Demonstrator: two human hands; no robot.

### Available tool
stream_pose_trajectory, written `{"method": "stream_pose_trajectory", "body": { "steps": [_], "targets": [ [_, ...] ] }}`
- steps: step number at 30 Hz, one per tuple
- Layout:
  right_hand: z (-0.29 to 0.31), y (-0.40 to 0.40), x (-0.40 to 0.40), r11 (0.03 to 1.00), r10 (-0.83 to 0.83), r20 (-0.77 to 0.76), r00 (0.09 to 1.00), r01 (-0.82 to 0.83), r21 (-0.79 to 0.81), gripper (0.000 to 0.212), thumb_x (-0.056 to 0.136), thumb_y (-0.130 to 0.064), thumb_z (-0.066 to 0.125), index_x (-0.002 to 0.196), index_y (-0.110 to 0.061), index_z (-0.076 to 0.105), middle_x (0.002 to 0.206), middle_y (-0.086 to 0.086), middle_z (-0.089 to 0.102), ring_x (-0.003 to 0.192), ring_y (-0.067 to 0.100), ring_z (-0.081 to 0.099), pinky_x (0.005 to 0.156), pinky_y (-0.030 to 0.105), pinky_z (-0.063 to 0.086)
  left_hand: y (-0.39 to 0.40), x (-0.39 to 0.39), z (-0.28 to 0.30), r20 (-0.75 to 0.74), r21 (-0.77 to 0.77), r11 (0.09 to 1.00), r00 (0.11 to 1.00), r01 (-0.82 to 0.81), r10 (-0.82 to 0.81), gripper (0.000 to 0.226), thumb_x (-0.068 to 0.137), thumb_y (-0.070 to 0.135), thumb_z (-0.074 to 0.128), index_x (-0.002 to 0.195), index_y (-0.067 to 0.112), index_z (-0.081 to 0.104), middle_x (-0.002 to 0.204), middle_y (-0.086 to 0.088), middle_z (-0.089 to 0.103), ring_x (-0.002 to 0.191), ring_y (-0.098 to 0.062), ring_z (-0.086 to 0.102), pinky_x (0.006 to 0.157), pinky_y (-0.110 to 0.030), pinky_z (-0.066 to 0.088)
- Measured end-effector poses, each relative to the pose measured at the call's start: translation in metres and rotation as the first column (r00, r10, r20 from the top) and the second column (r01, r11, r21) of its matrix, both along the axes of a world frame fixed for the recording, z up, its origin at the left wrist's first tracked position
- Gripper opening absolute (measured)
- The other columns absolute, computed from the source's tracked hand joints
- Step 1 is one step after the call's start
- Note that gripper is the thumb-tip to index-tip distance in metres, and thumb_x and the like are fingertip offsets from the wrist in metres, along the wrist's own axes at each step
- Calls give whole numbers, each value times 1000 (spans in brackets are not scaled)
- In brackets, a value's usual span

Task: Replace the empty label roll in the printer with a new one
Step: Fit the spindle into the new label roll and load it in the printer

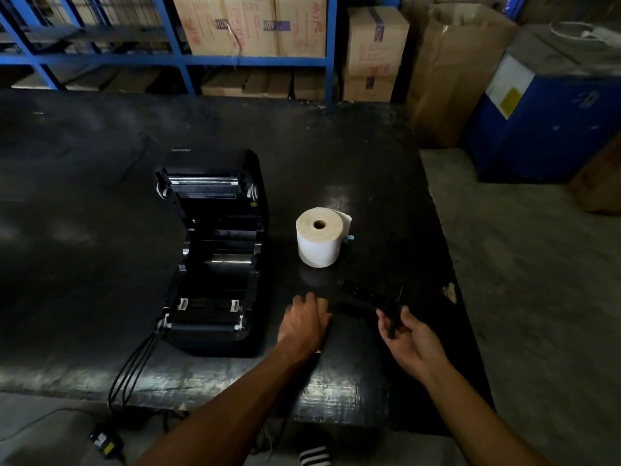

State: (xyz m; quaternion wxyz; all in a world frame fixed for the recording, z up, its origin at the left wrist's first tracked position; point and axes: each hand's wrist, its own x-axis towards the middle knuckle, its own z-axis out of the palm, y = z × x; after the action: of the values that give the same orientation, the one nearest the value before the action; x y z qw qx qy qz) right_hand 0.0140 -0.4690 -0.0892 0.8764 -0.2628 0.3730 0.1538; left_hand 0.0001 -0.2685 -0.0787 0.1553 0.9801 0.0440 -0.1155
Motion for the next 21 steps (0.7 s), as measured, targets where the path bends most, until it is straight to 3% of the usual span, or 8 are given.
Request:
{"method": "stream_pose_trajectory", "body": {
  "steps": [2, 4, 7, 9, 11, 13, 16, 21],
  "targets": [
    [2, 0, 0, 1000, 3, 6, 1000, -3, 16, 14, 98, -9, 46, 94, -3, 57, 97, 19, 61, 89, 30, 61, 86, 35, 48, -1, 2, -3, 52, 30, 999, 998, -27, 26, 49, 97, 47, 49, 131, 12, 49, 131, -16, 49, 117, -36, 47, 100, -43, 40],
    [4, 3, 1, 999, 15, 15, 1000, -16, 32, 15, 98, -9, 45, 96, -2, 57, 98, 19, 62, 90, 29, 61, 82, 35, 48, -7, 4, -3, 126, -259, 956, 977, -137, 174, 56, 90, 47, 63, 131, 10, 55, 125, -14, 55, 115, -31, 51, 101, -40, 41],
    [8, 12, 2, 996, 56, 43, 997, -59, 62, 16, 98, -10, 45, 99, -1, 58, 101, 20, 62, 91, 29, 61, 81, 34, 52, -22, 9, 5, -32, -741, 612, 926, -275, 377, 34, 83, 39, 75, 107, 15, 70, 98, -2, 73, 89, -12, 67, 84, -32, 51],
    [10, 18, 4, 993, 87, 60, 994, -92, 78, 17, 97, -12, 47, 99, 0, 59, 100, 20, 63, 92, 29, 62, 75, 33, 57, -30, 14, 8, -186, -869, 342, 877, -357, 443, 21, 85, 30, 74, 95, 12, 71, 89, -8, 77, 81, -16, 71, 74, -34, 55],
    [13, 23, 5, 990, 96, 78, 992, -103, 94, 23, 95, -20, 52, 98, 0, 63, 97, 19, 67, 92, 27, 63, 76, 32, 57, -33, 20, 9, -266, -906, 172, 836, -387, 480, 13, 88, 22, 72, 88, 10, 68, 87, -14, 77, 82, -24, 73, 67, -34, 57],
    [17, 25, 8, 992, 94, 110, 989, -103, 72, 24, 86, -24, 62, 91, -2, 70, 88, 16, 73, 89, 25, 64, 82, 30, 54, -32, 23, 10, -284, -925, 90, 830, -369, 479, 10, 89, 17, 70, 86, 8, 67, 86, -16, 77, 85, -28, 74, 69, -36, 59],
    [23, 28, 10, 995, 99, 176, 979, -101, 6, 18, 74, -17, 68, 90, -7, 69, 83, 12, 74, 86, 22, 64, 76, 27, 55, -32, 26, 12, -251, -950, 43, 839, -308, 483, 9, 90, 15, 69, 87, 6, 68, 85, -16, 77, 84, -27, 74, 78, -43, 59],
    [32, 25, 18, 999, 29, 158, 987, -34, 27, 11, 91, -15, 59, 92, -7, 66, 83, 10, 71, 85, 21, 63, 86, 31, 48, -32, 37, 29, -195, -973, -21, 765, -230, 614, 9, 98, 15, 58, 91, 14, 64, 83, -4, 73, 80, -17, 73, 67, -28, 59]
  ]
}}
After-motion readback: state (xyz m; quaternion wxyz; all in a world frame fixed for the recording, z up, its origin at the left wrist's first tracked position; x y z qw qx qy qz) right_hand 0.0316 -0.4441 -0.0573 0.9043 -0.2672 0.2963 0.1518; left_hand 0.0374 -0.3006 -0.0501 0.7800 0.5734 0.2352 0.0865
